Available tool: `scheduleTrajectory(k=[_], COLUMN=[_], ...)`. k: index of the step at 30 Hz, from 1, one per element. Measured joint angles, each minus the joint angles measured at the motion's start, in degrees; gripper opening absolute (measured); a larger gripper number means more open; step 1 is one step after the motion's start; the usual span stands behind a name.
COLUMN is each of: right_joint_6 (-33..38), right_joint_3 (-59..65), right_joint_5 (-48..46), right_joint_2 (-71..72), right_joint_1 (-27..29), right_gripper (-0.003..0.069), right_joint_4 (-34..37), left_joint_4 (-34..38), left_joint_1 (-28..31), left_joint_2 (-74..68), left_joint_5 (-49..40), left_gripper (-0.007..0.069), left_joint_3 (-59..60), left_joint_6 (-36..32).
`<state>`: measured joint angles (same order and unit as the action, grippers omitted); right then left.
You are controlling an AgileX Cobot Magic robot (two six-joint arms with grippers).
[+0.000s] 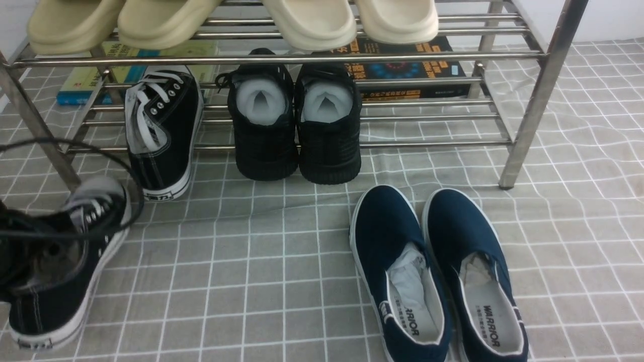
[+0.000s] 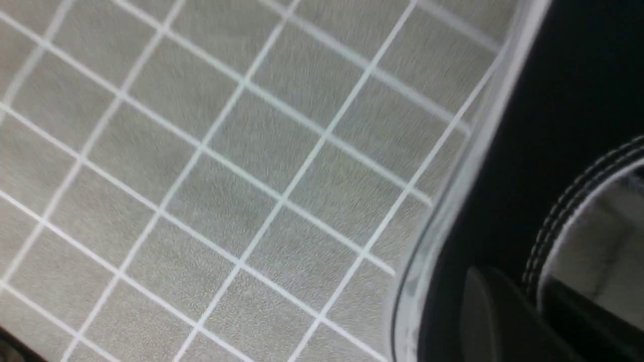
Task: Take the shoes off the shelf with your hand from the grey coffee tablecloth.
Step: 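Set the held shoe down on the floor in front of the rack with the left gripper, then grasp the leftmost shoe on the bottom shelf of the shoe rack with the left gripper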
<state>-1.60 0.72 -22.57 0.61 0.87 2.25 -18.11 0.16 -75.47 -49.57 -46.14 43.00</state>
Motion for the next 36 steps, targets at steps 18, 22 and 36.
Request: scheduleTrajectory(k=[18,22,36], right_joint_6=[0.0,0.0,0.0], right_joint_3=[0.0,0.0,0.0], right_joint_5=[0.0,0.0,0.0], right_joint_2=[0.0,0.0,0.0], right_joint_1=[0.0,0.0,0.0], right_gripper=[0.0237,0.0237,0.0239], right_joint_4=[0.0,0.0,0.0], left_joint_4=[8.7,19.2,27.5], left_joint_1=[0.0,0.0,-0.2], left_joint_2=[-3.5,-10.4,-26.7], left_joint_5=[7.8,11.8,9.0], left_gripper=[0.0559,0.0565,0.005], left_joint_3=[-13.6,-19.3,-31.3], left_joint_6=[-5.3,-14.7,-27.6])
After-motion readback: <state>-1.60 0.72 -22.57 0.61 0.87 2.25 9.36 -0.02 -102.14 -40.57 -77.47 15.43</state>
